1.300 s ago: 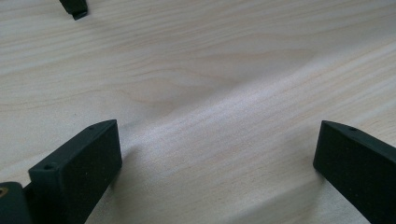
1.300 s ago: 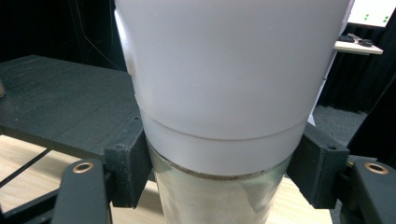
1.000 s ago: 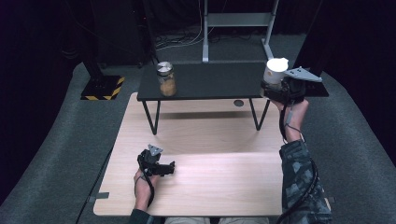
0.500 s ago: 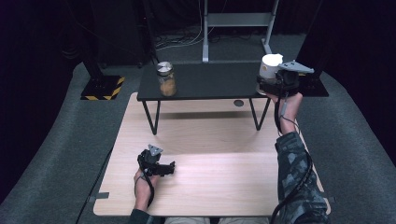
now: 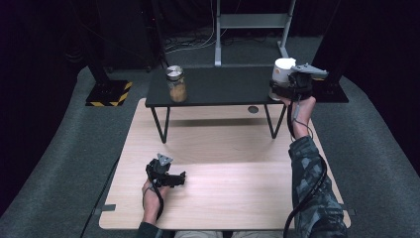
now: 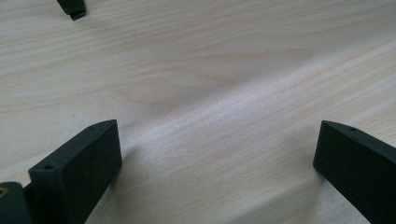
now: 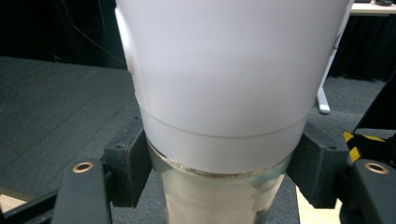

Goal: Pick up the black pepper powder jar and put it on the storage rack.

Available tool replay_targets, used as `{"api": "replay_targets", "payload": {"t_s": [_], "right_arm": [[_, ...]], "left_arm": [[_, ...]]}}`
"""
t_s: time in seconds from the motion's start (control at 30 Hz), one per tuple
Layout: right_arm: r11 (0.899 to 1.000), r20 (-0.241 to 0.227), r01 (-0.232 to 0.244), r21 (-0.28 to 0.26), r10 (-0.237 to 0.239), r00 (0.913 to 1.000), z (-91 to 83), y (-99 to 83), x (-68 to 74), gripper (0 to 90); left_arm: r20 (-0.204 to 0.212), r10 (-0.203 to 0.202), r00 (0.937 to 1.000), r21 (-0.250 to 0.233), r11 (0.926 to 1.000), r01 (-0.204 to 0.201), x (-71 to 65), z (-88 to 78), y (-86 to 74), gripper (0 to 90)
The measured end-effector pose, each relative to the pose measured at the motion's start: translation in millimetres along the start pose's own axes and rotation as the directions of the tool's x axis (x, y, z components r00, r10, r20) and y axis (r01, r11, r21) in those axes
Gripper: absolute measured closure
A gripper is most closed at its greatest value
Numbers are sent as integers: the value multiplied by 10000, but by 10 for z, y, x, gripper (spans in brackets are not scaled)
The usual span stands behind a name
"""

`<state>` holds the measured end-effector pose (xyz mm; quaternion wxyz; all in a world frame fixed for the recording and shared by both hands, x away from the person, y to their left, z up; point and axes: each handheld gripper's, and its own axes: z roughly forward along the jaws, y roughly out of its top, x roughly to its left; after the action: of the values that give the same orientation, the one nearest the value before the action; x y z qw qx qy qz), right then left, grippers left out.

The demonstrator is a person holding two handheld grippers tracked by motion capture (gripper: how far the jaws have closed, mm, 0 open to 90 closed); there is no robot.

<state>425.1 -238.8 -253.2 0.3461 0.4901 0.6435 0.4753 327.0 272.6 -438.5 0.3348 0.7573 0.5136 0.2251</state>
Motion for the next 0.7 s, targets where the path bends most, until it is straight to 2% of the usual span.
{"api": "replay_targets", "payload": {"t_s": [0.13, 0.7], "right_arm": [[9999, 47, 138, -103, -138, 9999, -2, -34, 21, 294], [9993, 37, 130, -361, -129, 9999, 4, -103, 16, 293]], "left_arm": [[-4, 2, 10000, -2, 10000, -2, -1, 0, 0, 3], [-14, 14, 10000, -1, 10000, -14, -3, -1, 0, 4]]}}
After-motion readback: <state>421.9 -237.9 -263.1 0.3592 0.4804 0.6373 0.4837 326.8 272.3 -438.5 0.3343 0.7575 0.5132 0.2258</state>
